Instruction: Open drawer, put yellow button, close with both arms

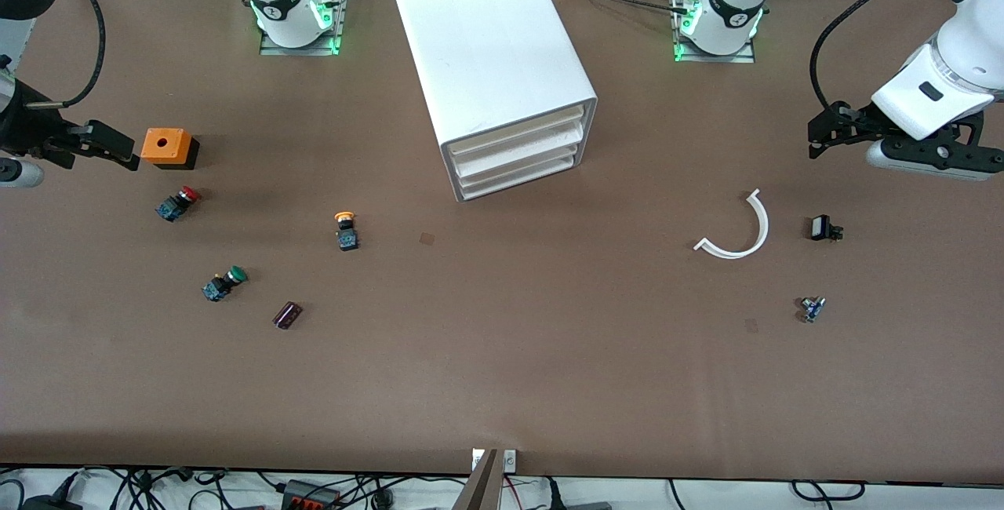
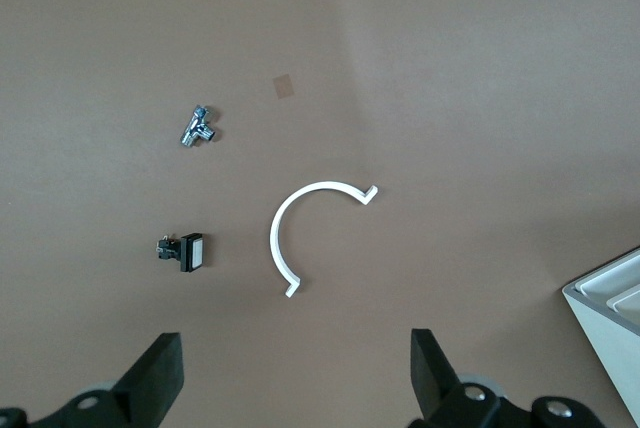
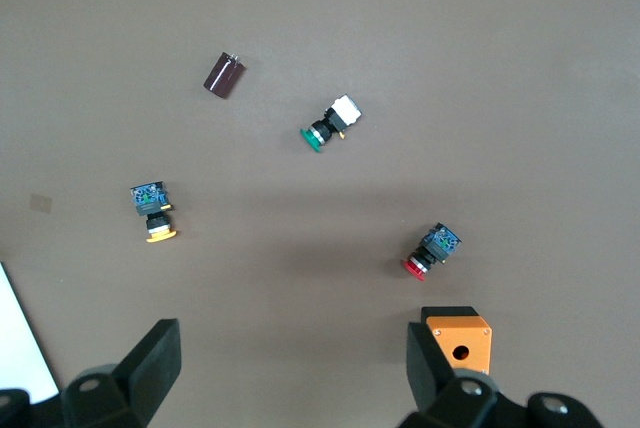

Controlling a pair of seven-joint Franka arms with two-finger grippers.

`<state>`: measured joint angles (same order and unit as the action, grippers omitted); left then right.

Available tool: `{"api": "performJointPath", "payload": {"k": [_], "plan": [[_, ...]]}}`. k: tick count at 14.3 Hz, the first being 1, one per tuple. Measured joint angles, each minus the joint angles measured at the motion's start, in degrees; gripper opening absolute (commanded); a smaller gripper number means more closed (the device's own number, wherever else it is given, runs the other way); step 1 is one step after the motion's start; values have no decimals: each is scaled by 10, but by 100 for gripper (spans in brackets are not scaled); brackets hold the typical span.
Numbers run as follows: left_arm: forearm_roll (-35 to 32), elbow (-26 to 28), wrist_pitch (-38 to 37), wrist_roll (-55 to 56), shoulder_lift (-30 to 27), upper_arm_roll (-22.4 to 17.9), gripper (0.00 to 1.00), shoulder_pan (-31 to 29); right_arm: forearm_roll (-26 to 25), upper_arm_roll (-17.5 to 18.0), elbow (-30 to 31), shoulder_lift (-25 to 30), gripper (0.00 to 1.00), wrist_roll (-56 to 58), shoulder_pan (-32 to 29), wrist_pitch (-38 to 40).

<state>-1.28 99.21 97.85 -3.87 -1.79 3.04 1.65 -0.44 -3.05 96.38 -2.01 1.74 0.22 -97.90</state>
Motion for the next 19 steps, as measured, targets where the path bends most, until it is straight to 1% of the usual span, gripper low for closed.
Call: {"api": "performJointPath", "payload": {"k": [15,17,19], "plan": [[0,0,-5,0,0,0,100,0,0,1,3,0,100,0,0,-3],[4,0,-17,0,0,0,100,2,0,1,3,0,100,0,1,-3],[42,-1,-57,0,1,1,100,3,0,2,3,-1,100,0,1,-3]]}}
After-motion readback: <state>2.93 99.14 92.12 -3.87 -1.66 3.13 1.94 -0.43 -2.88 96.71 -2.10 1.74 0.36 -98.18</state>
